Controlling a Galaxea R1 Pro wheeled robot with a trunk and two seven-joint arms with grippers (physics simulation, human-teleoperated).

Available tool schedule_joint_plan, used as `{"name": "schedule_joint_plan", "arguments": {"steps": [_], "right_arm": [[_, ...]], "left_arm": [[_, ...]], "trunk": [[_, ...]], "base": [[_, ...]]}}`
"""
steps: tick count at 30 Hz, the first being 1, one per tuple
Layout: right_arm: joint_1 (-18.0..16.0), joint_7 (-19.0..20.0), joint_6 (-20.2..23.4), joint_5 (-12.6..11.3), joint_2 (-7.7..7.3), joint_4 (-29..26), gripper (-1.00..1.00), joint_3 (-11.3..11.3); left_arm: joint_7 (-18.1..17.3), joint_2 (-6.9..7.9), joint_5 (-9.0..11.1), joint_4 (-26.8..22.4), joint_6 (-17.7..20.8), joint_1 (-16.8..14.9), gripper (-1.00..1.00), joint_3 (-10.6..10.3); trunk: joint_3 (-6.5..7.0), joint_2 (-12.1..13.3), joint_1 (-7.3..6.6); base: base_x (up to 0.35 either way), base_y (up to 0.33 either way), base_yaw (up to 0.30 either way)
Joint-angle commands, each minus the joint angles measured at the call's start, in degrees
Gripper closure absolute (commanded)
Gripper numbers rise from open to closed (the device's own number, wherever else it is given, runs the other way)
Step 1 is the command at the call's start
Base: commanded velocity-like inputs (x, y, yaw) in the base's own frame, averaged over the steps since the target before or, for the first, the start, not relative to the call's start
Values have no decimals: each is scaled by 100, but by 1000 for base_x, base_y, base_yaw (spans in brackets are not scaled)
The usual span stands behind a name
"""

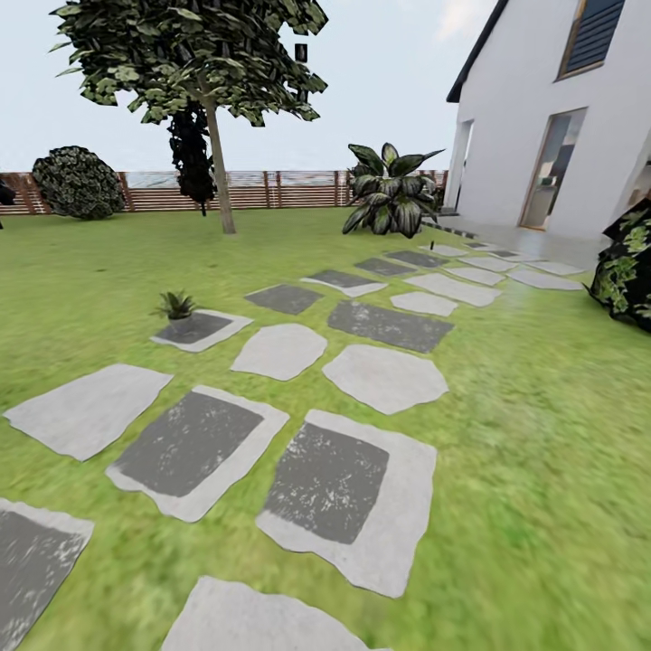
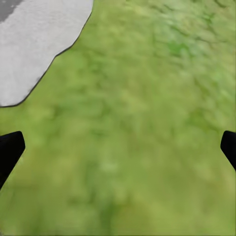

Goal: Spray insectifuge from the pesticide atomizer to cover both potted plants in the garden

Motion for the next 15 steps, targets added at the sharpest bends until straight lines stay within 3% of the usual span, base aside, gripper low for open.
{"name": "schedule_joint_plan", "arguments": {"steps": [1,7,15], "right_arm": [[-3,-9,-17,3,1,3,-100,-3],[-3,-17,-17,3,1,8,-100,-3],[-3,-12,-17,3,1,13,-100,-1]], "left_arm": [[-1,-1,8,6,-18,-3,-100,9],[-1,-1,8,11,-18,-3,-100,9],[-1,-1,8,43,-18,-3,-100,9]], "trunk": [[-5,-2,2],[-5,-2,2],[-5,-2,2]], "base": [[333,14,0],[333,3,-22],[333,0,-228]]}}
